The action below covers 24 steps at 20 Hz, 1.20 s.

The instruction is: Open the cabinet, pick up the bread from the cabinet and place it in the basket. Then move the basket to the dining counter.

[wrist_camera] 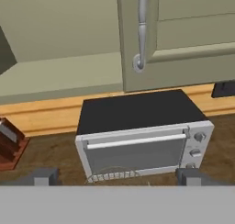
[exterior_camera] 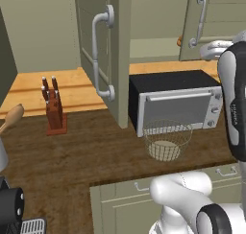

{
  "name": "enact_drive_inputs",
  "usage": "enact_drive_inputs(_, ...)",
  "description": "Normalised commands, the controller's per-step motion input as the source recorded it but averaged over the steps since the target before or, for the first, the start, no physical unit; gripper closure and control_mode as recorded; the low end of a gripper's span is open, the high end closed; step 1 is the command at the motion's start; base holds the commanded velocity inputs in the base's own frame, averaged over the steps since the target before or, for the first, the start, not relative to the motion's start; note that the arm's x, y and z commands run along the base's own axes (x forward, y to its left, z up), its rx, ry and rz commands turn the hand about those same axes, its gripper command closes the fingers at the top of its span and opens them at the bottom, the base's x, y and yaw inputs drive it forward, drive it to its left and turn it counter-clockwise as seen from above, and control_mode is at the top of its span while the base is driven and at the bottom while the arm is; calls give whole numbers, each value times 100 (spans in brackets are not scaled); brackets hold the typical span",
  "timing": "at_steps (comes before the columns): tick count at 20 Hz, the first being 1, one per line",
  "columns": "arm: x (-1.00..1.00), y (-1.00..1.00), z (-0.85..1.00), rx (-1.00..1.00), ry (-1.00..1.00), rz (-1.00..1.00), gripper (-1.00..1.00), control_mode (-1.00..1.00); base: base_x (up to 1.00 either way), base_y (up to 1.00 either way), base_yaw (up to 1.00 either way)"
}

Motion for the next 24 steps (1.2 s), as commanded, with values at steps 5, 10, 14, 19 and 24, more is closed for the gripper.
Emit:
enact_drive_inputs(5, 24, -17, 4, -10, -2, -15, -100, -100, 0, 0, 0)
enact_drive_inputs(10, 36, -15, 36, 0, -1, -7, -100, -100, 0, 0, 0)
enact_drive_inputs(14, 76, -13, 8, 0, -6, -1, -100, -100, 0, 0, 0)
enact_drive_inputs(19, 63, -10, -6, 0, -22, 0, -100, -100, 0, 0, 0)
enact_drive_inputs(24, 57, -6, -11, 0, -22, 0, -100, -100, 0, 0, 0)
